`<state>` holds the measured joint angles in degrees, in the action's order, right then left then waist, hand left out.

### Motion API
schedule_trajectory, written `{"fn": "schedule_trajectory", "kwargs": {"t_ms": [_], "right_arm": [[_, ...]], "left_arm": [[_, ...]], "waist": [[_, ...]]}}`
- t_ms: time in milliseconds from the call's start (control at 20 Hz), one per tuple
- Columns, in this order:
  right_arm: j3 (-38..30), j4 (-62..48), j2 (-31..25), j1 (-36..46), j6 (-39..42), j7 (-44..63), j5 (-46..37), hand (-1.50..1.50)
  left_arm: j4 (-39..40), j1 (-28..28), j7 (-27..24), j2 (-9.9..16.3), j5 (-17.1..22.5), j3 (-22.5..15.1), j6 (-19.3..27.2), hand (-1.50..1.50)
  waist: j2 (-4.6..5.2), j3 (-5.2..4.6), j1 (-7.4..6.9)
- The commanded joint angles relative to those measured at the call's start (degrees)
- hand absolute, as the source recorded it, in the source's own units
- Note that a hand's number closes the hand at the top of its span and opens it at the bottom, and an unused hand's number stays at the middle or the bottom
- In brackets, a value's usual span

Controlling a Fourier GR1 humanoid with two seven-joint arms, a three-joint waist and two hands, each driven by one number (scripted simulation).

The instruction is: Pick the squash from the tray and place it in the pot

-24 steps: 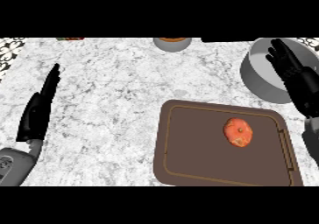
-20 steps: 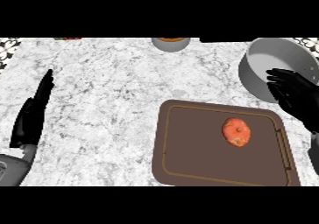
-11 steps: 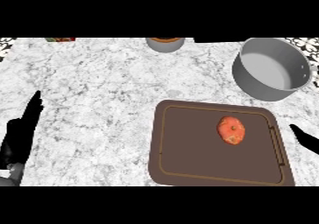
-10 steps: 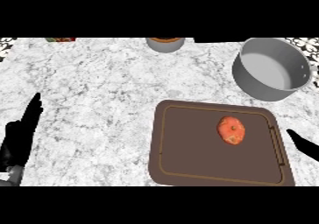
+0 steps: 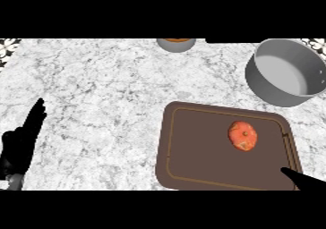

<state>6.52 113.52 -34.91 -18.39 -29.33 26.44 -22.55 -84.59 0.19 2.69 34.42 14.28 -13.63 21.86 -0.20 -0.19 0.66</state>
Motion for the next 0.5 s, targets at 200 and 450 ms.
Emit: {"fn": "schedule_trajectory", "kwargs": {"t_ms": [200, 450], "right_arm": [[3.8, 5.62, -7.35, 10.76, 19.73, 24.45, 2.24, -1.5], [6.88, 0.92, -9.36, 19.76, 32.75, 35.37, 10.94, -1.5]], "left_arm": [[0.69, -0.99, -0.53, 0.11, -0.33, 0.9, -2.66, 0.0], [-1.28, -1.75, 1.04, -0.92, -1.49, -0.27, -1.77, 0.0]], "waist": [[0.51, 0.02, -2.06], [0.7, 0.04, -3.11]]}}
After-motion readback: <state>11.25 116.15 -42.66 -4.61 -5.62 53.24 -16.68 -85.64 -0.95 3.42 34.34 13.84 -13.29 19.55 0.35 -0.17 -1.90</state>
